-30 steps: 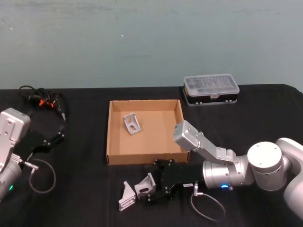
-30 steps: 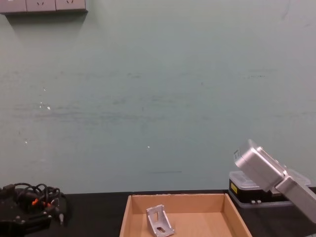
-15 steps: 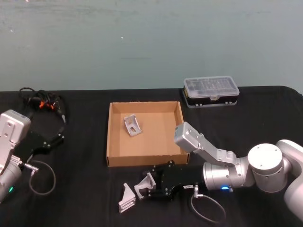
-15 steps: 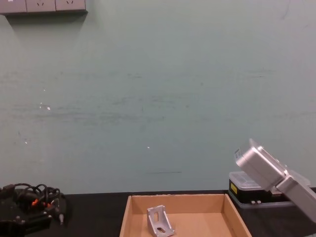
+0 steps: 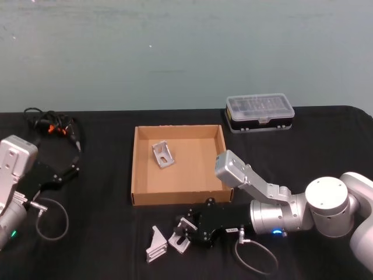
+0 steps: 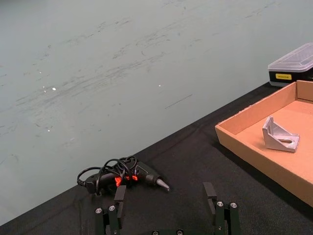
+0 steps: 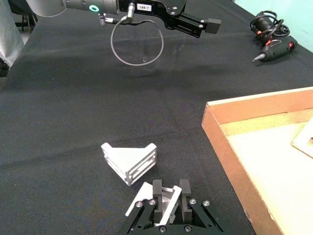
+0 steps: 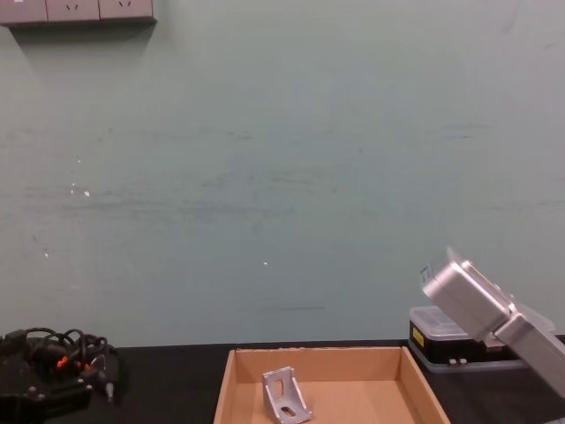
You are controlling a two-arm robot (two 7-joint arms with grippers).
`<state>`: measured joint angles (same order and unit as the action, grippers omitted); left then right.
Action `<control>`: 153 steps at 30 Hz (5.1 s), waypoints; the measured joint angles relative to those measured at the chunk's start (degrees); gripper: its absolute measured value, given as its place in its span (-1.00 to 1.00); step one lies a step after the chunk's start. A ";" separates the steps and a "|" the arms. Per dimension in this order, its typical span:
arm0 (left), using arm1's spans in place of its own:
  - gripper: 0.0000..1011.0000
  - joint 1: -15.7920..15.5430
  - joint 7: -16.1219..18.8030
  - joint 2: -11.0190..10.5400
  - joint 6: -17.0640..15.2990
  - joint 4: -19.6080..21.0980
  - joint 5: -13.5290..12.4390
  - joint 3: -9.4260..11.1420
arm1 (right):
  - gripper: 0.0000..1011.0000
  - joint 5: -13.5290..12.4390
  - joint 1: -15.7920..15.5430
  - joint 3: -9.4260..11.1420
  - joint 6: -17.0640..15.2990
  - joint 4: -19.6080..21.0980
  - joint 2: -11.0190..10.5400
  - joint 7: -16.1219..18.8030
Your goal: Use one hand to pick up the angle iron from the table and place it into the box.
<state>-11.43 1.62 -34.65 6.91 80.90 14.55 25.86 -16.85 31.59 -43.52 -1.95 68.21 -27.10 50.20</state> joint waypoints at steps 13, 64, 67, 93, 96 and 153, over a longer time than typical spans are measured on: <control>0.98 0.00 0.00 0.00 0.00 0.00 0.00 0.00 | -0.59 -0.10 -0.05 0.03 0.01 0.12 -0.04 0.00; 0.98 0.00 0.00 0.00 0.00 0.00 0.00 0.00 | -0.59 5.32 13.04 8.46 -10.85 -20.70 15.37 -23.41; 0.98 0.00 0.00 0.00 0.00 0.00 0.00 0.00 | -0.59 5.81 13.62 8.65 -10.63 -22.48 16.21 -23.41; 0.98 0.00 0.00 0.00 0.00 0.00 0.00 0.00 | -0.07 6.70 14.56 8.92 -10.66 -25.44 17.70 -23.07; 0.98 0.00 0.00 0.00 0.00 0.00 0.00 0.00 | 0.12 6.68 14.54 8.90 -10.65 -25.40 17.68 -23.07; 0.98 0.00 0.00 0.00 0.00 0.00 0.00 0.00 | 0.99 0.03 -0.83 -0.35 -2.26 5.60 1.02 2.74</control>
<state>-11.43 1.62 -34.65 6.91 80.90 14.55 25.86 -16.82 30.76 -43.87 -4.21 73.81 -26.07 52.94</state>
